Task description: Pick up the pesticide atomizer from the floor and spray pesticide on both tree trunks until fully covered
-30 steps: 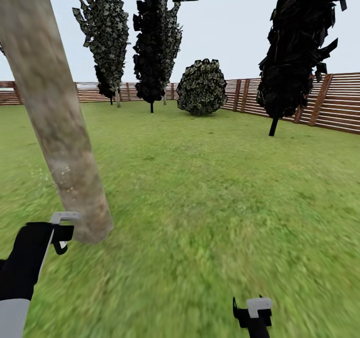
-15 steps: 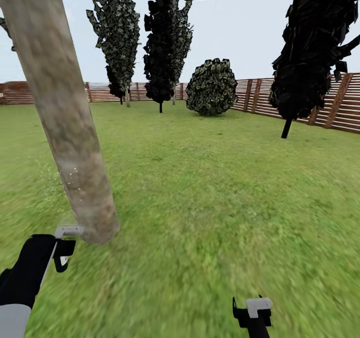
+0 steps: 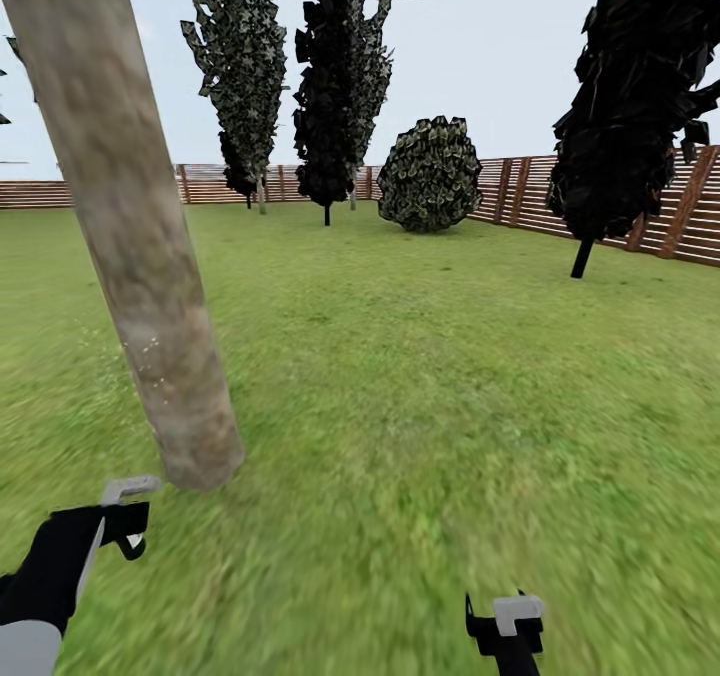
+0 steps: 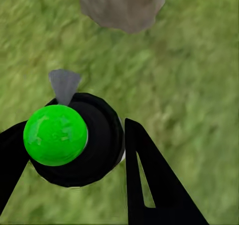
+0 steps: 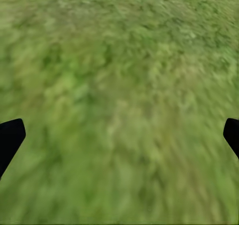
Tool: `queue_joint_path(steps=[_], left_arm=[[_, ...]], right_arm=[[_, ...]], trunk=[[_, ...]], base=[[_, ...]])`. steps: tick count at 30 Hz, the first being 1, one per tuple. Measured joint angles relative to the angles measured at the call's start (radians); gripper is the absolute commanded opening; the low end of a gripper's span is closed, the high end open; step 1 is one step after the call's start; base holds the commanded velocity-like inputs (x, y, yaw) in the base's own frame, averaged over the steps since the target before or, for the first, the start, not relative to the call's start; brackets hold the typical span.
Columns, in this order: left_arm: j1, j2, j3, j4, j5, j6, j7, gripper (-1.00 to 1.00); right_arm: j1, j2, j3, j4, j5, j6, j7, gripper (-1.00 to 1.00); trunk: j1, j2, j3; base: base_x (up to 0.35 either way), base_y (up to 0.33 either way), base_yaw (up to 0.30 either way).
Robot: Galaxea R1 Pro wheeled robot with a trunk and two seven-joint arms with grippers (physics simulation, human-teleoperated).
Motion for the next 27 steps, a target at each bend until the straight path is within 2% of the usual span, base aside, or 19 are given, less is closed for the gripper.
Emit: queue_joint_path(steps=[3, 5, 7, 9, 10, 15, 25, 27], left_arm=[[0.0, 0.005, 0.01, 0.088, -0.001, -0.096, 0.001, -1.0], [0.0, 0.004, 0.008, 0.092, 0.0, -0.105, 0.003, -1.0], [0.0, 0.0, 0.003, 0.091, -0.003, -0.11, 0.049, -1.0], [0.0, -0.002, 0.005, 0.099, 0.0, -0.112, 0.132, -1.0], [0.0, -0.002, 0.007, 0.099, 0.002, -0.112, 0.143, -1.0], [0.0, -0.004, 0.013, 0.102, 0.01, -0.108, 0.155, -1.0], [0.0, -0.008, 0.009, 0.165, 0.01, -0.109, 0.155, -1.0], [0.001, -0.019, 0.008, 0.168, 0.011, -0.111, 0.155, -1.0]], right_arm=[[0.0, 0.0, 0.0, 0.0, 0.001, 0.0, 0.0, 1.0], [0.0, 0.0, 0.0, 0.0, 0.001, 0.0, 0.0, 1.0], [0.0, 0.0, 0.0, 0.0, 0.001, 0.0, 0.0, 1.0], [0.0, 0.0, 0.0, 0.0, 0.001, 0.0, 0.001, 1.0], [0.0, 0.0, 0.0, 0.0, 0.001, 0.0, 0.0, 1.0], [0.0, 0.001, 0.0, 0.0, 0.001, 0.0, 0.0, 1.0], [0.0, 0.003, 0.001, 0.0, 0.001, 0.0, 0.0, 1.0], [0.0, 0.003, 0.001, 0.0, 0.001, 0.0, 0.0, 1.0]], trunk=[[0.0, 0.0, 0.0], [0.0, 0.0, 0.0], [0.0, 0.0, 0.0], [0.0, 0.0, 0.0], [0.0, 0.0, 0.0], [0.0, 0.0, 0.0], [0.0, 0.0, 0.0], [0.0, 0.0, 0.0]], base=[[0.331, 0.0, 0.0], [0.337, 0.0, 0.0], [0.336, 0.0, 0.0], [0.266, -0.018, 0.0], [0.2, -0.05, 0.0], [0.052, -0.028, 0.049], [0.019, -0.016, 0.258], [0.141, -0.165, 0.116]])
